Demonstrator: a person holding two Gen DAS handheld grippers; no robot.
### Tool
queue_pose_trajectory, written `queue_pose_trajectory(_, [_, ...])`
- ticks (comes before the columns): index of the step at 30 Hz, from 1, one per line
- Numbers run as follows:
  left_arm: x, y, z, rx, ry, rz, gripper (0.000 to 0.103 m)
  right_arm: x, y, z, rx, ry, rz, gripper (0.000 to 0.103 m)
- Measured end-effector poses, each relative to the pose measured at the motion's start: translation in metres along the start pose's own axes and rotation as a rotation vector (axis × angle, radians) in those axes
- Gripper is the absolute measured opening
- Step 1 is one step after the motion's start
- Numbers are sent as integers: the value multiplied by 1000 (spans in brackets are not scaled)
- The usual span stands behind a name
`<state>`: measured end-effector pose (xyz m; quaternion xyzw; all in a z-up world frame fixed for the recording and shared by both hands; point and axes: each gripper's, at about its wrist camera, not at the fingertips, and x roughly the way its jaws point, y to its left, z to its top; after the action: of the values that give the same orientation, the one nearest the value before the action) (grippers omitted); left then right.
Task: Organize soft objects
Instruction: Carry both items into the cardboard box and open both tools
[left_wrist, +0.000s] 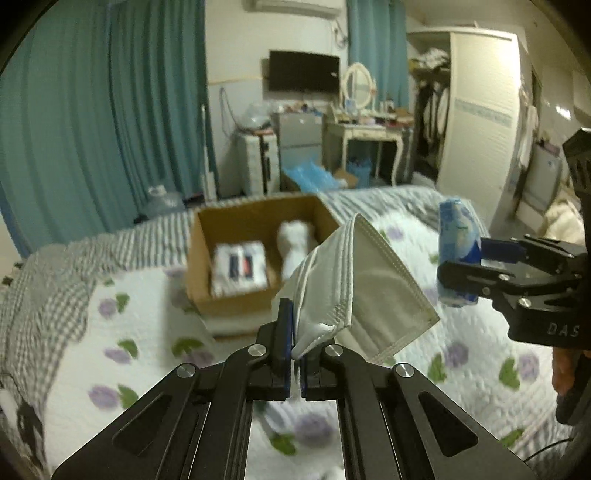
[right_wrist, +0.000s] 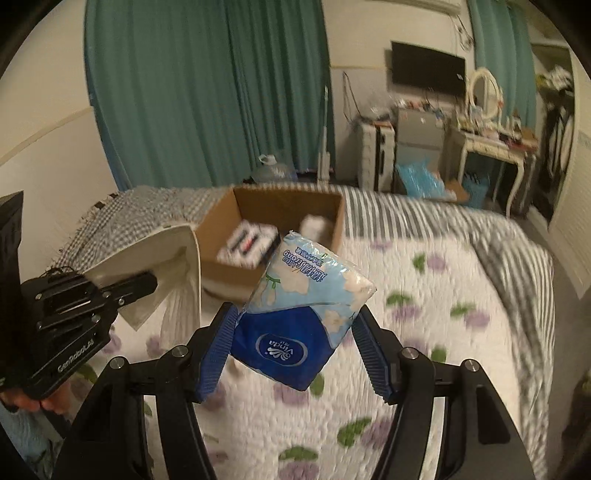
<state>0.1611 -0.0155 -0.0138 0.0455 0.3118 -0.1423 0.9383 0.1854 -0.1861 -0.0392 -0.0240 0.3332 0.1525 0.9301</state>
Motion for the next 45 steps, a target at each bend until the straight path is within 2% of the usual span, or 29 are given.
queue_pose_trajectory(7, [23,34,55,-20,-59,57,2,27,-1,72,-12,-43,36,64])
queue_pose_trajectory(13, [74,50,78,12,-36,76,2,83,-6,106,-20,-15,37,64])
queue_pose_trajectory(16, [102,55,77,22,-17,71,2,118,-9,111,-24,16,33,64])
queue_pose_trajectory(19, [128,58,71,36,-1,91,9,154,-14,111,-24,52,30,64])
queue_pose_trajectory(23, [165,67,62,31,75,113,9,196,-19,106,-19,94,44,64])
queue_pose_trajectory(28, [188,73,51,49,116,153,9,221,-25,97,-14,106,28,67])
queue_pose_trajectory(31, [189,76,47,40,130,151,10,224,-28,95,4,94,18,78])
queue_pose_trajectory(32, [188,75,48,43,133,155,12,223,-26,97,6,89,15,81])
queue_pose_trajectory(34, [182,71,49,44,129,163,28,215,-28,99,6,70,3,87])
queue_pose_trajectory(36, [170,68,51,38,101,173,66,201,-27,103,6,47,-7,91])
queue_pose_trajectory(38, [150,64,54,37,38,187,77,183,-24,108,-4,21,-24,93])
queue_pose_trajectory(43, [98,59,66,32,-36,199,79,125,-18,118,0,-39,-40,98])
queue_pose_trajectory(44, [83,57,69,35,-54,205,81,112,-16,120,-2,-50,-48,101])
queue_pose_trajectory(45, [67,55,71,38,-75,212,87,97,-12,121,-6,-63,-57,103])
